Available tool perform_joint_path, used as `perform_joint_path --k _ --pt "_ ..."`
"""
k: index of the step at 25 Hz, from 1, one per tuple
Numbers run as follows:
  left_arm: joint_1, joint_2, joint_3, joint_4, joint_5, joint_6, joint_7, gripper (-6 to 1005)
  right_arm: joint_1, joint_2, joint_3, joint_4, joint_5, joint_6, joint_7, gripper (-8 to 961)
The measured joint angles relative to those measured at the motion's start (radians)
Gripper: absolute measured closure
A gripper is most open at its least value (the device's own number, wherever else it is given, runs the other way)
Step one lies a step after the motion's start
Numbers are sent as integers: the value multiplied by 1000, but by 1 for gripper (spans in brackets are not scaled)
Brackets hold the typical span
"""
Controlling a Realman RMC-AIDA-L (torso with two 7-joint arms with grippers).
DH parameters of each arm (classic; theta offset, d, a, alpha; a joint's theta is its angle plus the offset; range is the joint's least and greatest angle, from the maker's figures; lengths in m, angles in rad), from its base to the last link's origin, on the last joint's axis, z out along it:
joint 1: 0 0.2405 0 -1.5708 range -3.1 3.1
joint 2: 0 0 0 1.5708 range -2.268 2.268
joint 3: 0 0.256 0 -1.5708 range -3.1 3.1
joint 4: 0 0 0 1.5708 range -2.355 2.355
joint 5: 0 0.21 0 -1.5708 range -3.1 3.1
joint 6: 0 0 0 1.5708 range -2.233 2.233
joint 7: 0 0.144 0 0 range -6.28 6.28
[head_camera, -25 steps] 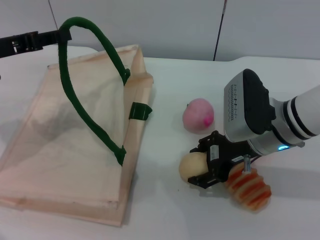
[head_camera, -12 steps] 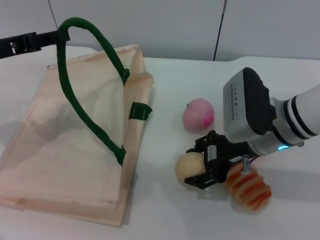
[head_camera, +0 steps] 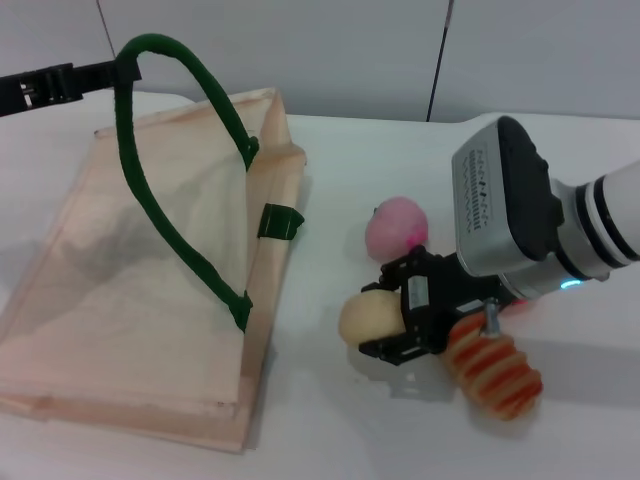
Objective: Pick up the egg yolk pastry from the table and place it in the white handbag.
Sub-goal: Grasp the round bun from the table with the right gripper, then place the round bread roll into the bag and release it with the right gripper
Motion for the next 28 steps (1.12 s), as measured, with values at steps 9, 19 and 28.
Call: perform_joint_path --k 9,19,28 --pt "-10 14 0 0 -69 96 -14 795 67 3 -18 -4 70 77 -6 284" --pt "-24 20 0 0 -121 176 -32 787 160 5 -129 69 178 190 -27 293" --pt "-34 28 0 0 -153 209 -48 780 237 7 -231 148 334 267 -106 295"
